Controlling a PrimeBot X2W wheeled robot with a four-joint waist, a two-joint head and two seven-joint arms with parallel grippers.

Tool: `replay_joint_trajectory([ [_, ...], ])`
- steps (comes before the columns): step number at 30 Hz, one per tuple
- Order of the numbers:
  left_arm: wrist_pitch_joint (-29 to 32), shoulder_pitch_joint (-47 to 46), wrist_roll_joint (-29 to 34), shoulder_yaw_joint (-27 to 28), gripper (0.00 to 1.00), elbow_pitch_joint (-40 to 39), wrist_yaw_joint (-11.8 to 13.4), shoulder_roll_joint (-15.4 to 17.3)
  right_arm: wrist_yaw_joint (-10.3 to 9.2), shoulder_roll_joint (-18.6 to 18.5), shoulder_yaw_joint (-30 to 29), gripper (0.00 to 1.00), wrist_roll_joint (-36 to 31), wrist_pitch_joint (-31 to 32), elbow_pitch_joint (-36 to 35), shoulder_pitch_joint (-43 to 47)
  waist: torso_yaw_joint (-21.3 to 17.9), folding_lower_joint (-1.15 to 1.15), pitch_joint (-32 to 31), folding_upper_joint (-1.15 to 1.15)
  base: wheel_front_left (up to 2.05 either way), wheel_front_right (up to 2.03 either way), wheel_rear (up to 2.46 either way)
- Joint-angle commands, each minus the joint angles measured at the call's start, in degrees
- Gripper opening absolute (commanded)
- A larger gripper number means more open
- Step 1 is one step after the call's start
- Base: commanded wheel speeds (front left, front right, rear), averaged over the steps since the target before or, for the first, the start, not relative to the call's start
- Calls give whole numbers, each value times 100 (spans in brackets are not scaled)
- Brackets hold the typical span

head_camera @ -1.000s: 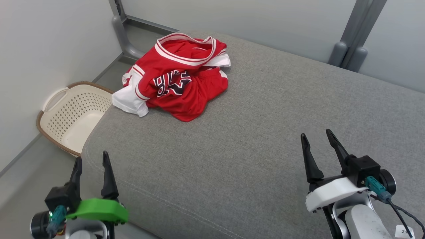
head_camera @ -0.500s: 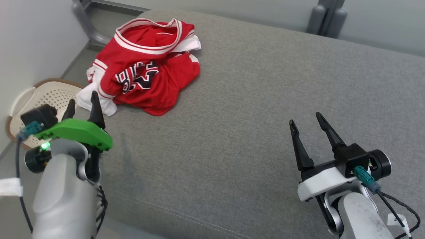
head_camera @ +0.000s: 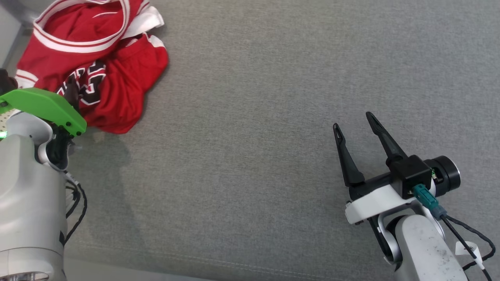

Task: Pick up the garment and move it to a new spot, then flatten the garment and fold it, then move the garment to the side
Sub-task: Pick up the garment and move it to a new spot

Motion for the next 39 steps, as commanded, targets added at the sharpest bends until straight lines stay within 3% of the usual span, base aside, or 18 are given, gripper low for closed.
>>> replay_joint_trajectory([
  [1, 74, -97, 108, -20, 100, 85, 82, 101, 1, -20, 17, 100, 59, -16, -9, -58, -399, 0, 324, 0, 0, 0, 0],
  [5, 161, -118, 148, -52, 100, 289, 292, 290, 1, -21, 49, 100, 104, -55, 58, -70, -561, 0, 281, 0, 0, 0, 0],
  [6, 154, -111, 195, -76, 75, 332, 333, 335, 1, -20, 38, 100, 126, -76, 70, -78, -593, 0, 267, 0, 0, 0, 0],
  [7, 114, -105, 217, -91, 27, 347, 367, 362, 1, -20, 37, 100, 137, -87, 84, -76, -611, 0, 251, 0, 0, 0, 0],
  [8, 70, -98, 228, -97, 0, 362, 398, 399, 1, -19, 28, 100, 143, -96, 100, -67, -628, 0, 224, 0, 0, 0, 0],
  [16, 60, -141, 294, -182, 0, 374, 408, 593, 1, -18, 27, 100, 364, -195, 318, 94, -600, 0, -237, 0, 0, 0, 0],
  [26, -342, -607, 483, -426, 0, -396, 278, 638, 1, -19, 100, 100, 810, -388, 727, 250, -550, 0, -1139, 0, 0, 0, 0],
  [32, -522, -959, 561, -706, 0, -1080, 222, 320, 1, -19, 11, 100, 941, -429, 867, 313, -732, 0, -1501, 0, 0, 0, 0],
  [39, -641, -1202, 439, -1130, 0, -1892, 30, -421, 1, -17, -74, 100, 997, -436, 899, 399, -1215, 0, -1660, 0, 0, 0, 0],
])
